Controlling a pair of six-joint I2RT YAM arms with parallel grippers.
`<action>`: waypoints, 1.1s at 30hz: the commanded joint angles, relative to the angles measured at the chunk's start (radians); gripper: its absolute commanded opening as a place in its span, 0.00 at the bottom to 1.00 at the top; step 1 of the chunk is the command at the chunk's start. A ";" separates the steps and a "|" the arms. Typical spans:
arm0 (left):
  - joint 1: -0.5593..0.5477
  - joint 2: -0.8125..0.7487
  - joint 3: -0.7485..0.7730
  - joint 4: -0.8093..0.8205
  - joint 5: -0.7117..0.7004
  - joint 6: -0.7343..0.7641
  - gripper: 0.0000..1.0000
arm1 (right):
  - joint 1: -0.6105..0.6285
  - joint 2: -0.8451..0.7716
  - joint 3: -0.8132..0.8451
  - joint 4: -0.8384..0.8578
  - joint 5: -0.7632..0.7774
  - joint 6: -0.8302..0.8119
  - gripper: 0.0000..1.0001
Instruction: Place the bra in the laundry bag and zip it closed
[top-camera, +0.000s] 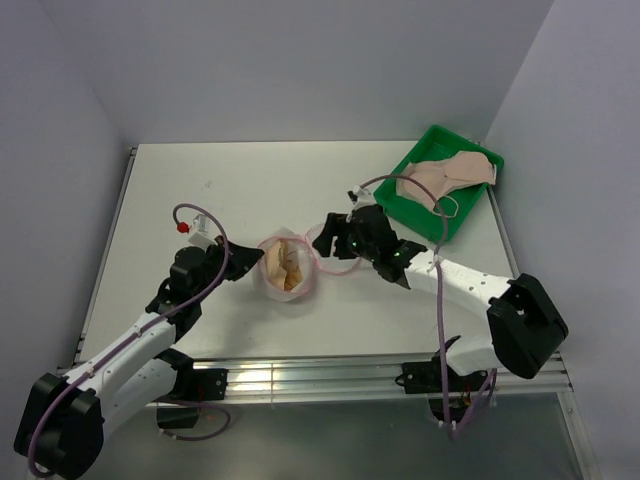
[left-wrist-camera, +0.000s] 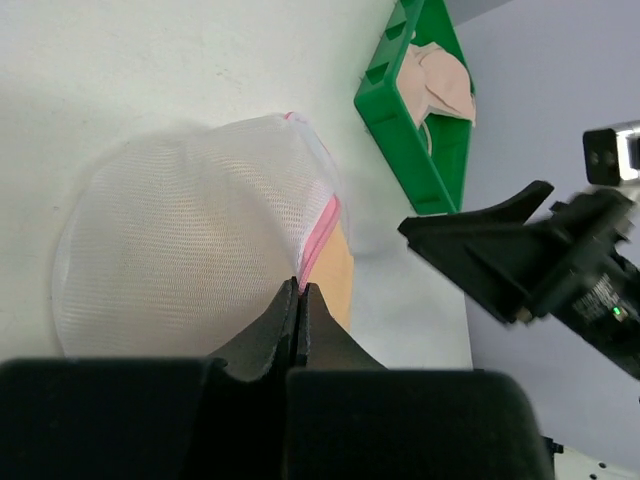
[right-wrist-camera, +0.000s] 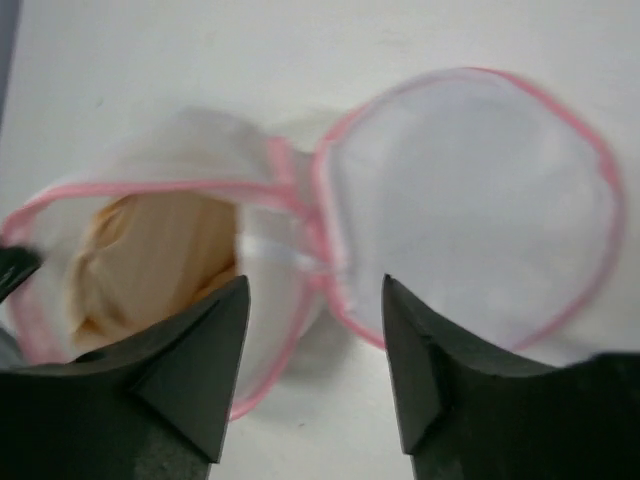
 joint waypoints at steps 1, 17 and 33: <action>0.006 -0.003 0.034 0.009 0.002 0.043 0.00 | -0.081 0.027 -0.032 -0.041 0.076 -0.046 0.59; 0.007 0.017 0.032 0.022 0.037 0.066 0.00 | -0.195 0.289 -0.015 -0.049 0.204 -0.061 0.53; 0.006 -0.037 0.211 -0.145 0.053 0.138 0.00 | -0.117 -0.344 -0.042 -0.127 0.320 -0.098 0.00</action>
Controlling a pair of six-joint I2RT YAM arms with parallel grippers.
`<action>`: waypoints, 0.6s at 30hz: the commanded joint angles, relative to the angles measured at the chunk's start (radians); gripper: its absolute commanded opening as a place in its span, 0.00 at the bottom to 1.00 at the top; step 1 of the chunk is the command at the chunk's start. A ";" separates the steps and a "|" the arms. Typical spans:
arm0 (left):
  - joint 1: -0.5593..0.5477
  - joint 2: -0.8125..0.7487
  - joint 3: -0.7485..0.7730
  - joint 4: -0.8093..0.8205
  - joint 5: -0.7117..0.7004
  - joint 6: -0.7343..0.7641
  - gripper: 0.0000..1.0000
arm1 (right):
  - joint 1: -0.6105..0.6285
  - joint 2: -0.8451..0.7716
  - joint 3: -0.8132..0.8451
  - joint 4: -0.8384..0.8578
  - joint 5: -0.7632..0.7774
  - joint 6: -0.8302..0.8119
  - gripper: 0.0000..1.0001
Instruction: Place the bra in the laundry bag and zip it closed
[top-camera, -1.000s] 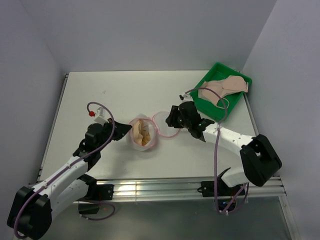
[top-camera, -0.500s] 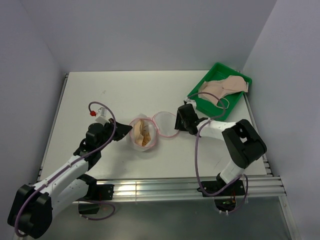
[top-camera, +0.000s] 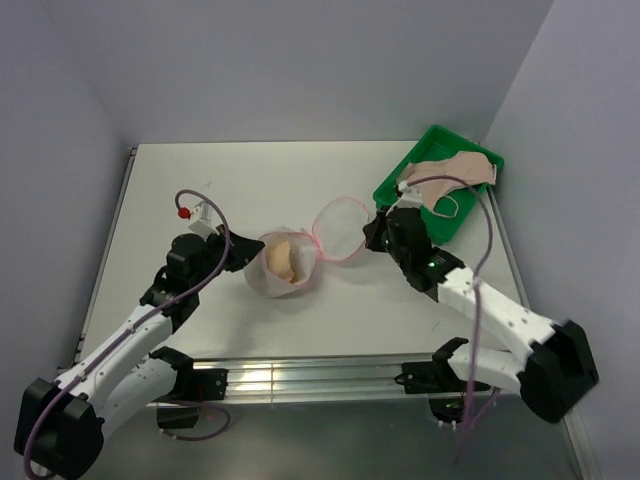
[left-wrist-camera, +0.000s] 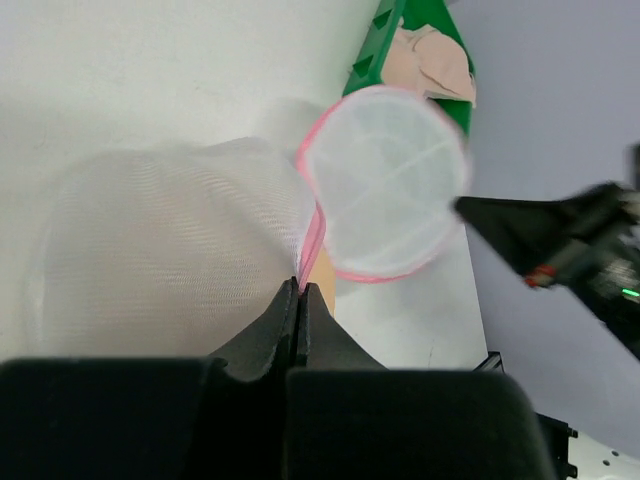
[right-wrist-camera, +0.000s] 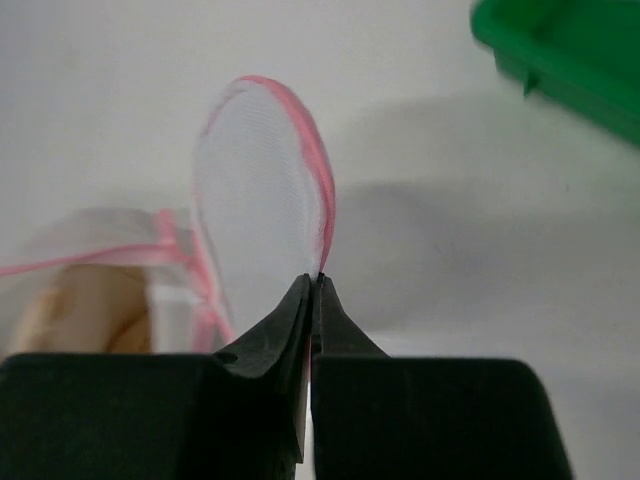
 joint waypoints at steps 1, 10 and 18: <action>0.006 -0.053 0.131 -0.086 0.015 0.062 0.00 | 0.097 -0.227 0.157 -0.135 0.122 -0.072 0.00; 0.041 -0.038 0.264 -0.193 0.072 0.086 0.00 | 0.271 -0.208 0.429 -0.301 0.227 -0.144 0.00; 0.060 -0.011 0.321 -0.231 -0.017 0.123 0.00 | 0.320 -0.205 0.451 -0.226 0.138 -0.144 0.00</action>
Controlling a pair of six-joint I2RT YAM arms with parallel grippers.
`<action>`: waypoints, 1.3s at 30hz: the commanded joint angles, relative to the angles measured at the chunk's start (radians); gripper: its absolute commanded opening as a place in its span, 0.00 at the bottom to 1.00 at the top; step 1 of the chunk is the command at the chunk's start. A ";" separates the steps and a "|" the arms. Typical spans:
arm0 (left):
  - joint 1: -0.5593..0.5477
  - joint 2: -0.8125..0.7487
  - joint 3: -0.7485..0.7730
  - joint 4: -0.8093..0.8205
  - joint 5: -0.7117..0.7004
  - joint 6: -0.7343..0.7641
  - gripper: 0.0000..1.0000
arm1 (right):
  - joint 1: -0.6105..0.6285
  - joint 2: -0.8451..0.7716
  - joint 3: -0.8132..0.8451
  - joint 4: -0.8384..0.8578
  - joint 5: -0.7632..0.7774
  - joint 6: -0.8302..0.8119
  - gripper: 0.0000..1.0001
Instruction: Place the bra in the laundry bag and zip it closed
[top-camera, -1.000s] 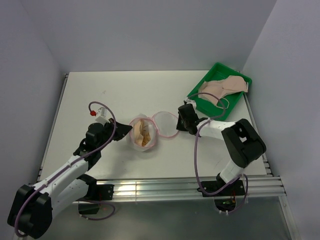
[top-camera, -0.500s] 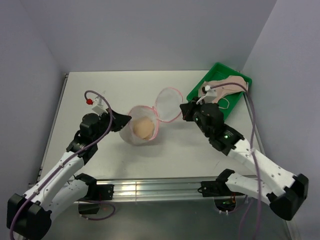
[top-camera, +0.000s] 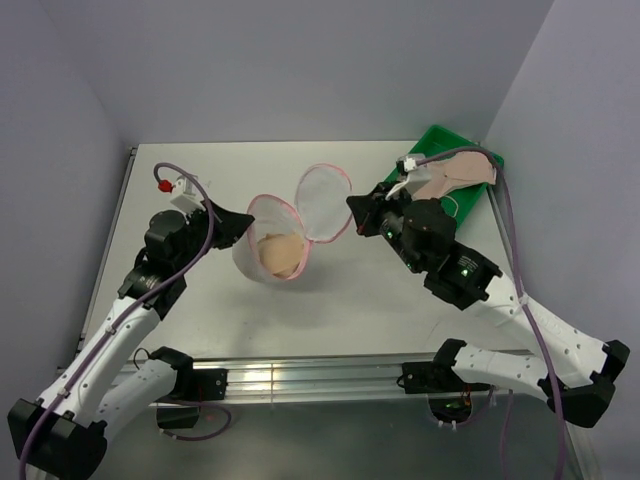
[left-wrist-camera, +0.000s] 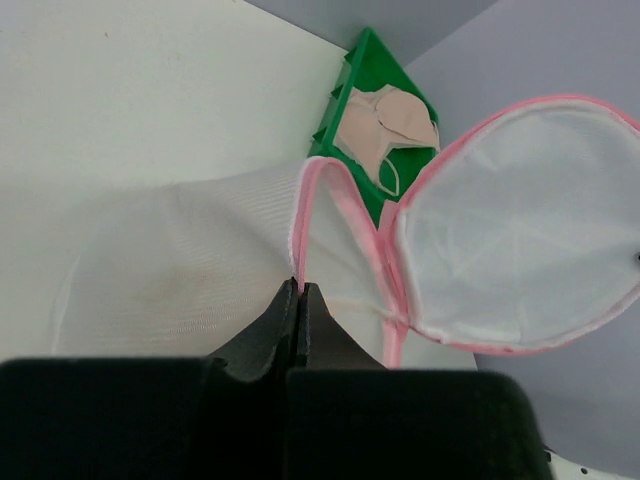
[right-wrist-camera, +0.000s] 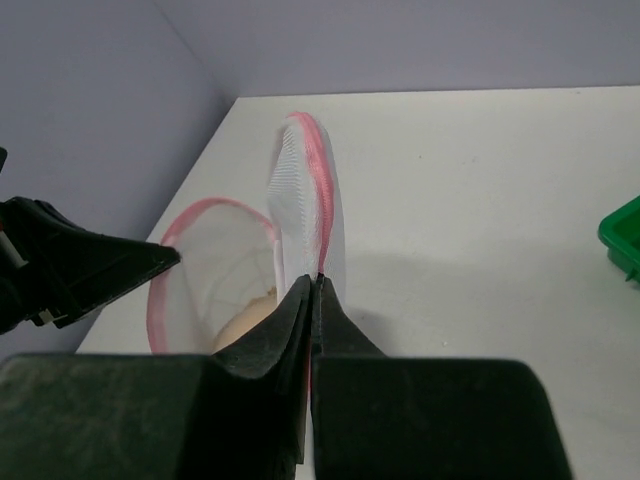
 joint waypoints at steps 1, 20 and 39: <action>0.023 0.045 0.004 0.040 -0.019 -0.001 0.00 | 0.009 0.077 0.034 0.022 -0.070 0.014 0.00; 0.447 0.118 -0.054 -0.031 0.032 -0.006 0.09 | 0.028 0.562 0.268 0.188 -0.292 0.105 0.00; 0.537 -0.114 -0.033 -0.119 0.151 0.104 0.82 | -0.157 0.745 0.271 0.222 -0.307 0.160 0.41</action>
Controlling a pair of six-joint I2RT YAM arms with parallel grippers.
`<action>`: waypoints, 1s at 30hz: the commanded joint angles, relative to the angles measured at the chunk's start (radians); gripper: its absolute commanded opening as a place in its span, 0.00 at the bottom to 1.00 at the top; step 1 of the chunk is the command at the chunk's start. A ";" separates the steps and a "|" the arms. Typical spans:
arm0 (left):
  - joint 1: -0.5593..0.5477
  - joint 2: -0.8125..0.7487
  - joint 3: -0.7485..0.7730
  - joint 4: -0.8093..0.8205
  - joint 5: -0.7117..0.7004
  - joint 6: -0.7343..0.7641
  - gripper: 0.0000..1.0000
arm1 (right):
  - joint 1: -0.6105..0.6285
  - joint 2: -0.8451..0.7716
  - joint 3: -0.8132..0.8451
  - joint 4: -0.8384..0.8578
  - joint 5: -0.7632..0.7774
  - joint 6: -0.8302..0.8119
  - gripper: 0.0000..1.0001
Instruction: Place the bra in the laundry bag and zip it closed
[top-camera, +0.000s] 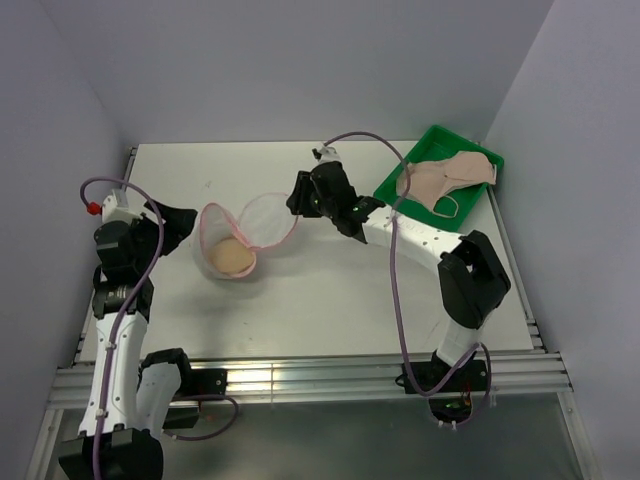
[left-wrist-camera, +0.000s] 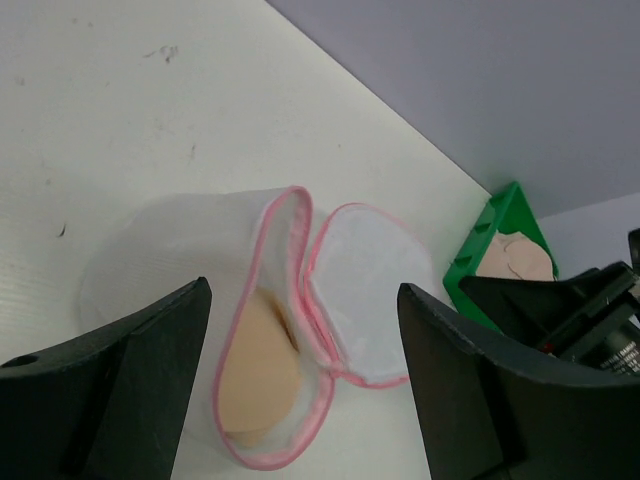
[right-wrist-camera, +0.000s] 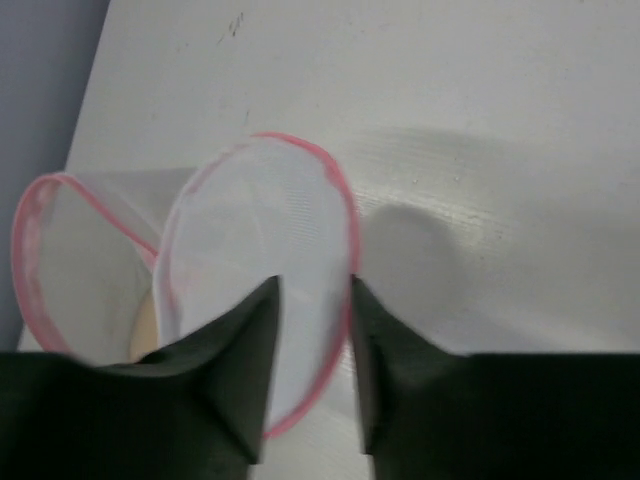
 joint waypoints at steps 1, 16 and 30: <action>-0.015 -0.017 0.065 -0.023 0.079 0.078 0.82 | -0.028 -0.059 0.034 0.001 0.001 -0.014 0.50; -0.469 0.078 0.194 -0.022 0.439 0.272 0.83 | -0.469 -0.140 -0.061 -0.171 0.256 -0.158 0.70; -0.509 -0.015 0.126 -0.058 0.366 0.364 0.83 | -0.738 0.307 0.271 -0.351 0.215 -0.178 0.93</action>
